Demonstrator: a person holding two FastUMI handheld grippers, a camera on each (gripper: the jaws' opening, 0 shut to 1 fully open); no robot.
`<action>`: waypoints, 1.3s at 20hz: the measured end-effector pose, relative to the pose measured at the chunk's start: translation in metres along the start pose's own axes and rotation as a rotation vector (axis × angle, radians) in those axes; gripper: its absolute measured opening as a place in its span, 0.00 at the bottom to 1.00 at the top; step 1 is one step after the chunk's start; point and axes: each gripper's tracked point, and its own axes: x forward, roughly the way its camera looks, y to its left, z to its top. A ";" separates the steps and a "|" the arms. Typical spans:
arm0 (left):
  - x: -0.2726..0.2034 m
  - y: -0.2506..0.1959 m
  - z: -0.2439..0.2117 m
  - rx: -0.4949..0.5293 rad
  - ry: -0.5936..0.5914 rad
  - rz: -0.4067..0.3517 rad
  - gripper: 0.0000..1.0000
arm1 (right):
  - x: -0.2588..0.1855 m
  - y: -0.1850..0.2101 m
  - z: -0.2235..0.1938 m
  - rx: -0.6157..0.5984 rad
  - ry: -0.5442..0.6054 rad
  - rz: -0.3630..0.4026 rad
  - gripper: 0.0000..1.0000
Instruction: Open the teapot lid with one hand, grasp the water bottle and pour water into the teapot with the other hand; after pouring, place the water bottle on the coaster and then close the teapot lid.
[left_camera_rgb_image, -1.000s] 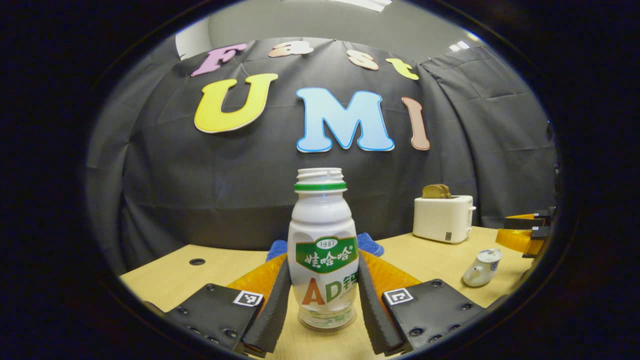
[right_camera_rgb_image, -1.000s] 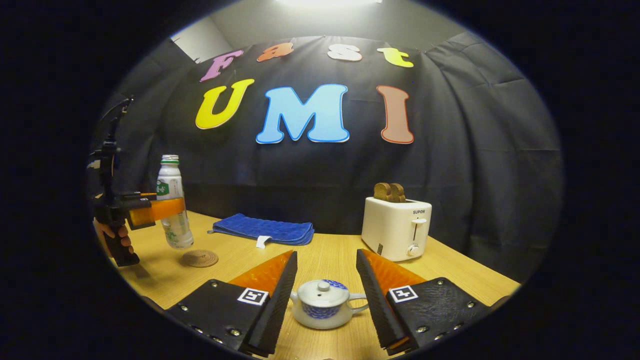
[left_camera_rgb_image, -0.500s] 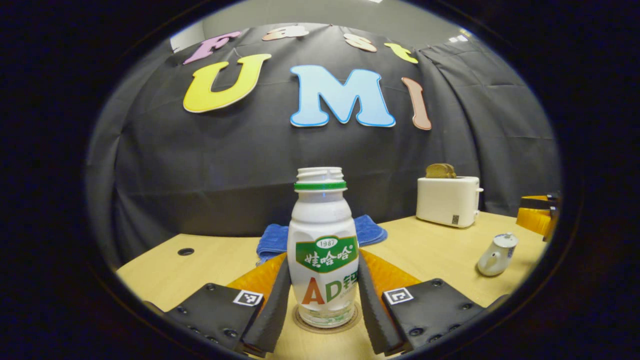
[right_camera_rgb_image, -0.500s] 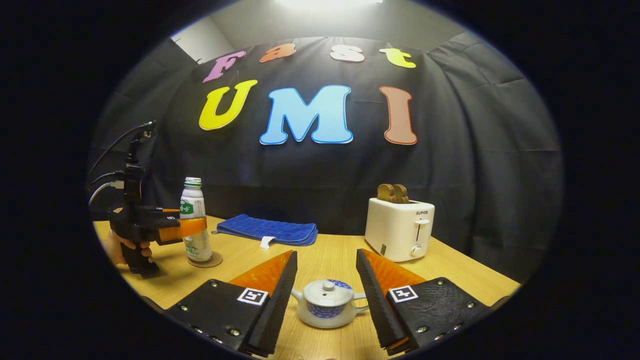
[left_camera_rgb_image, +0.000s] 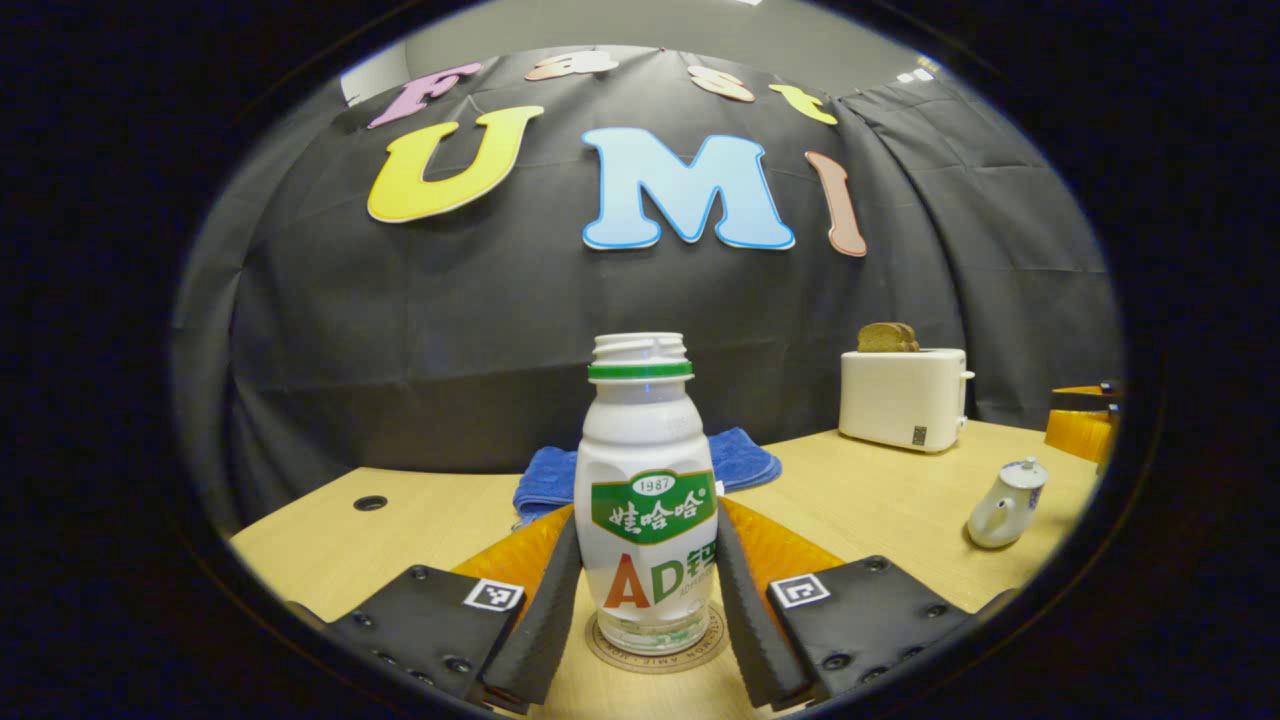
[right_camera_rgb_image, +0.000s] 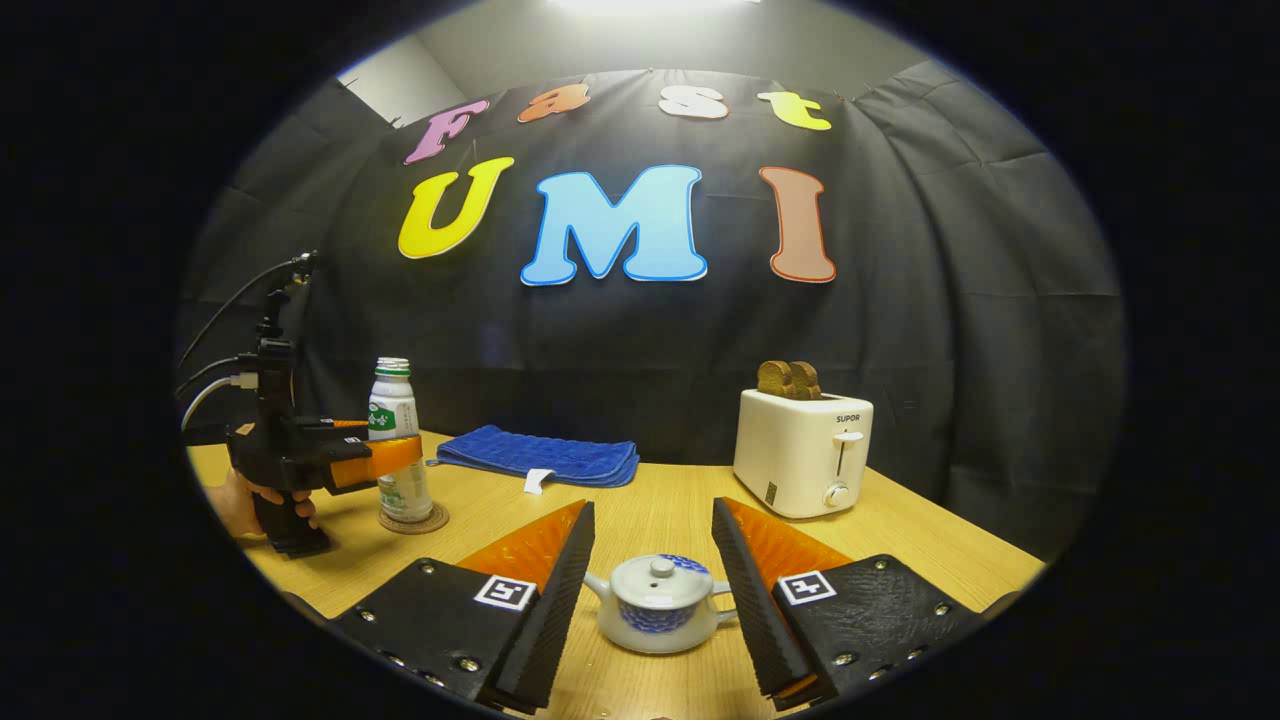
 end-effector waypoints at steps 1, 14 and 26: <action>0.001 -0.001 -0.004 0.007 0.003 0.002 0.82 | -0.001 0.000 0.002 0.001 -0.005 0.000 0.73; -0.010 -0.002 0.003 0.054 0.002 0.034 1.00 | -0.002 0.004 -0.001 -0.013 0.001 0.017 0.73; -0.053 -0.006 0.011 0.052 -0.014 0.066 1.00 | -0.010 0.022 -0.002 -0.030 0.000 0.046 0.73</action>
